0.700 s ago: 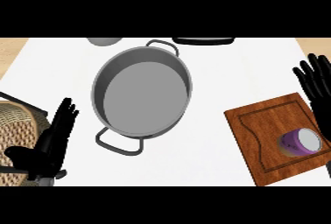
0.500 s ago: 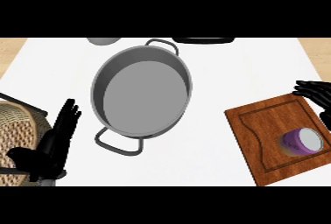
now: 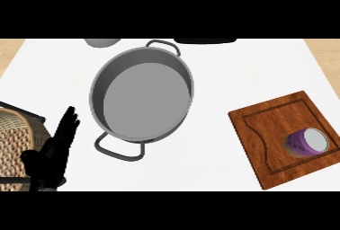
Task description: Pick the can from the cutting board and place it in the pot
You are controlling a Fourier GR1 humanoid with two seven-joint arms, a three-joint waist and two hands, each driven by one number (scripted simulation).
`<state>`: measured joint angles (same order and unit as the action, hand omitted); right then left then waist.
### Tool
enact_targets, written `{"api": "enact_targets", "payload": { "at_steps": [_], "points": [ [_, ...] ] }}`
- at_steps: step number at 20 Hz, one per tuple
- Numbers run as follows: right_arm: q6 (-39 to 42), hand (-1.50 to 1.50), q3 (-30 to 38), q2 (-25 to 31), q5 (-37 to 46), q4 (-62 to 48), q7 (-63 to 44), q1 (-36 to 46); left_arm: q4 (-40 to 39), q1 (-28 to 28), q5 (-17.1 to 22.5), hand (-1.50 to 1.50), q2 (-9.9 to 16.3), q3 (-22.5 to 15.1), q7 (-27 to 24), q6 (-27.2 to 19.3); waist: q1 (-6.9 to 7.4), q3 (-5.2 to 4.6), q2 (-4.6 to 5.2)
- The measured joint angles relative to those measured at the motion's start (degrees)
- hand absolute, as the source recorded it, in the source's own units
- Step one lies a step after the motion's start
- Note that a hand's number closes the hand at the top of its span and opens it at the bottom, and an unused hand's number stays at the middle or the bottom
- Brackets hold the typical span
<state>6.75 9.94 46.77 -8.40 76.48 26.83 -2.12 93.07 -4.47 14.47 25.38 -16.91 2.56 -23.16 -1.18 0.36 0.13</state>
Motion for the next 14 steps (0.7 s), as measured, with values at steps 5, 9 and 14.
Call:
{"api": "enact_targets", "payload": {
  "at_steps": [5,9,14],
  "points": [
    [4.3,-1.50,2.1,3.4,2.3,-6.5,10.2,-2.1,-0.3,0.7,-0.1,0.00,0.1,-0.5,1.1,0.1,0.52,-0.14,-0.03],
    [7.7,-1.50,0.8,7.9,5.2,-7.0,9.4,-1.7,-0.6,1.3,-0.3,0.00,0.2,-1.0,1.7,0.2,0.98,-0.25,-0.07],
    [11.9,-1.50,-3.1,12.2,8.4,-4.3,2.8,1.8,-1.0,2.3,-0.7,0.00,0.1,-1.5,2.1,0.2,1.81,-0.40,0.01]
  ]
}}
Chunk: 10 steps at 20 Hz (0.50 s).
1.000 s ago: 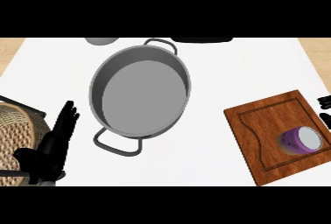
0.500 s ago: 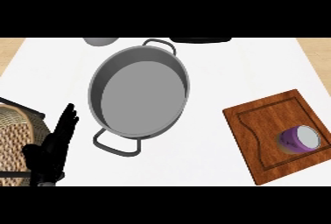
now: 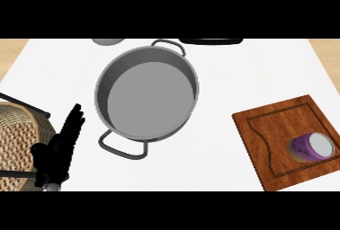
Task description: Pick the can from the cutting board and place it in the pot
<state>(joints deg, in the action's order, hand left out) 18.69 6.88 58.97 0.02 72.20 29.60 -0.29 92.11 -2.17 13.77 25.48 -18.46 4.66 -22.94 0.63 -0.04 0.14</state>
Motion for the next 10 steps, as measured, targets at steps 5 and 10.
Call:
{"api": "enact_targets", "payload": {
  "at_steps": [5,10],
  "points": [
    [4.3,-1.50,-6.0,4.4,5.6,4.5,-8.0,2.1,-0.2,0.7,-0.1,0.00,0.0,-0.5,0.2,0.0,0.58,-0.13,0.10],
    [10.6,-1.50,-12.3,6.1,9.3,8.0,-16.8,5.6,-0.5,1.3,-0.6,0.00,0.1,-1.0,0.7,-0.1,1.10,-0.16,0.20]
  ]
}}
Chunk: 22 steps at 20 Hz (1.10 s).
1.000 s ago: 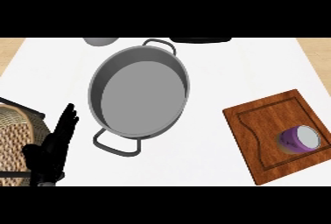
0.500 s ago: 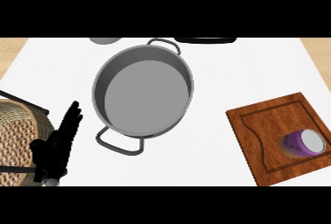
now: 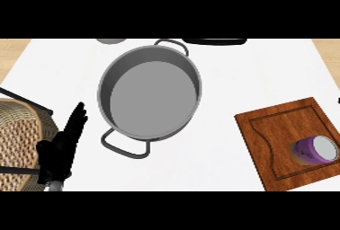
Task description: Pick the can from the cutting board and place it in the pot
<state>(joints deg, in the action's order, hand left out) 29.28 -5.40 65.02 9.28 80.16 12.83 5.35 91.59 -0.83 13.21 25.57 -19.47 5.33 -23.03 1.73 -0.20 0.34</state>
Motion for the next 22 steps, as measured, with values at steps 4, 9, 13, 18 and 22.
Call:
{"api": "enact_targets", "payload": {
  "at_steps": [4,9,13,18,22],
  "points": [
    [4.4,-1.50,-3.2,-1.0,0.9,1.8,-6.1,2.9,0.0,-0.2,0.5,0.00,0.1,0.1,-0.2,0.3,-0.22,0.05,-0.11],
    [7.7,-1.50,-6.4,-3.9,2.3,3.6,-11.7,5.8,-0.2,-0.6,0.3,0.00,-0.1,0.4,-0.6,0.1,-0.65,0.26,-0.33],
    [8.3,-1.50,-8.4,-6.2,4.4,5.2,-16.3,7.2,0.2,-1.1,0.9,0.00,0.0,0.8,-0.3,0.4,-1.01,0.18,-0.37],
    [8.4,-1.50,-10.6,-9.1,7.7,5.0,-19.4,8.5,0.5,-1.3,1.1,0.00,0.1,0.9,0.0,0.3,-1.10,0.09,-0.27],
    [9.2,-1.50,-11.4,-10.9,9.1,4.3,-20.5,9.1,0.3,-1.5,1.0,0.00,0.0,1.1,-0.7,0.5,-1.31,0.28,-0.39]
  ]
}}
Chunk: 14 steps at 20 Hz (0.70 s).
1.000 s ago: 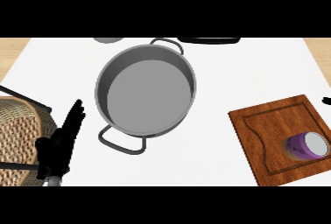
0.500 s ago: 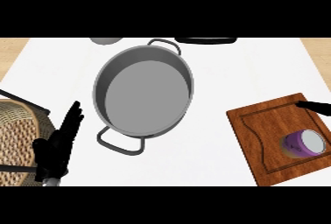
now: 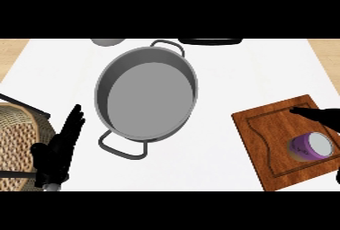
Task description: Pick the can from the cutting board and place it in the pot
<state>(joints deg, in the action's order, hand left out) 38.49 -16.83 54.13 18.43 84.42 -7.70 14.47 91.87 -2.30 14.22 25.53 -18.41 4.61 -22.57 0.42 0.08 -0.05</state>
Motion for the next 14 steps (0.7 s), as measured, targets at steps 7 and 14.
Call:
{"api": "enact_targets", "payload": {
  "at_steps": [7,14],
  "points": [
    [-0.9,-1.50,-1.7,-3.5,3.9,-2.7,-1.6,0.9,0.1,-0.1,-0.1,0.00,0.1,0.0,-0.1,-0.1,-0.04,-0.04,0.06],
    [-3.2,-1.50,-2.9,-6.6,7.7,-5.8,-1.1,1.0,0.4,-0.2,0.8,0.00,0.1,0.2,0.4,0.2,-0.11,-0.09,0.09]
  ]
}}
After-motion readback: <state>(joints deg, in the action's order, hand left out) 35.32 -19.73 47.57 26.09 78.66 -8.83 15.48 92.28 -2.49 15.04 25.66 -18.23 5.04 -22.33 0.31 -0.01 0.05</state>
